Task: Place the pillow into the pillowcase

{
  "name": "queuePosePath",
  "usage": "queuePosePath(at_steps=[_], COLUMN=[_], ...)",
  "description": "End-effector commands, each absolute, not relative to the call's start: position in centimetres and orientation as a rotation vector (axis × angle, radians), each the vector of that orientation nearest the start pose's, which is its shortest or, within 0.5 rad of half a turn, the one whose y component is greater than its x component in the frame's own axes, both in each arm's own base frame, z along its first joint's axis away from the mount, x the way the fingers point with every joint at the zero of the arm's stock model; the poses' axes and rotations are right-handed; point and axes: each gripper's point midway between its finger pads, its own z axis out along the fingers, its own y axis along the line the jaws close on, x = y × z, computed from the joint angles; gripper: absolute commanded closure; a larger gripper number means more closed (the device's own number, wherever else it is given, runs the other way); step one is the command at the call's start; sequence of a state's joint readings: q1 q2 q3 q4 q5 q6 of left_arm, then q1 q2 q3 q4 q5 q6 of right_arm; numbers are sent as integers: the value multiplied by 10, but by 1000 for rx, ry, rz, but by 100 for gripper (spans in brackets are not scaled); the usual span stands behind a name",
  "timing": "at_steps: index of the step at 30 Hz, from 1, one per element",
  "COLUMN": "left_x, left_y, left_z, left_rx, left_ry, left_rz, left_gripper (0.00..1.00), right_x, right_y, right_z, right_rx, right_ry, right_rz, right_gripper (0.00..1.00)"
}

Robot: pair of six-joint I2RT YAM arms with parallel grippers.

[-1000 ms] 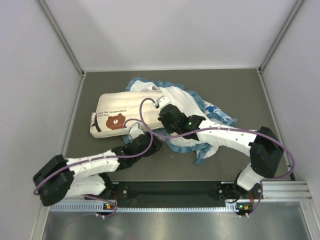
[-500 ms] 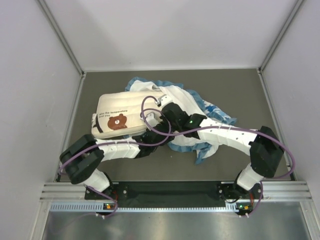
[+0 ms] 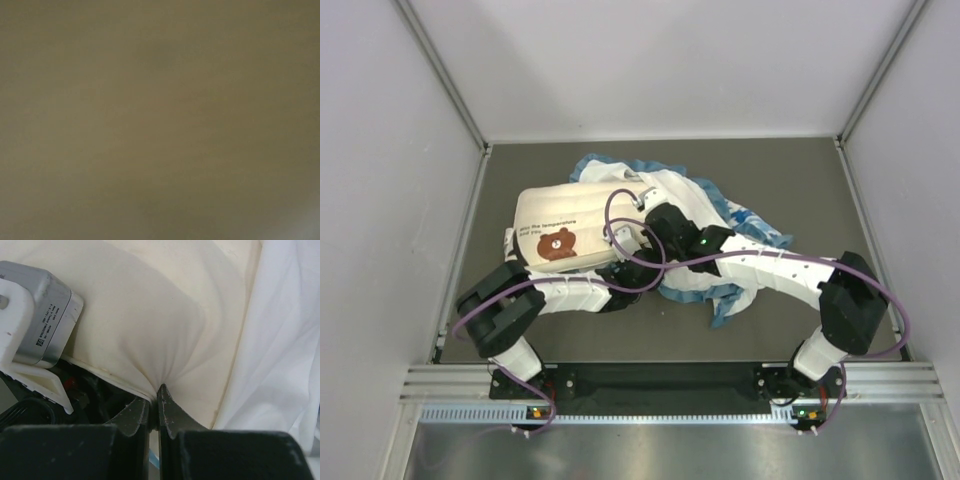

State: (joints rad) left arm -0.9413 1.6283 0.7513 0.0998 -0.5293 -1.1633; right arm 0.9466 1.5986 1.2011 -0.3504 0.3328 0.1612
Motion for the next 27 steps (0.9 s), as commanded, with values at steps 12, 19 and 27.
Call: queuePosePath(at_steps=[12,19,27], left_x=[244,184,152], left_y=[-299,-293,-291], left_z=[107,119,143], left_rx=[-347,-294,-241], left_ry=[2127,2165,2158], left_rz=[-734,-927,-1005], left_gripper=[100,100,100], right_x=[292,305,343], right_y=[375,392,367], right_z=[168,144,108], right_rx=[-700,-746,-682], right_ry=[2105,2158,2262], right_rz=[427,350,111], right_gripper=[100,100,100])
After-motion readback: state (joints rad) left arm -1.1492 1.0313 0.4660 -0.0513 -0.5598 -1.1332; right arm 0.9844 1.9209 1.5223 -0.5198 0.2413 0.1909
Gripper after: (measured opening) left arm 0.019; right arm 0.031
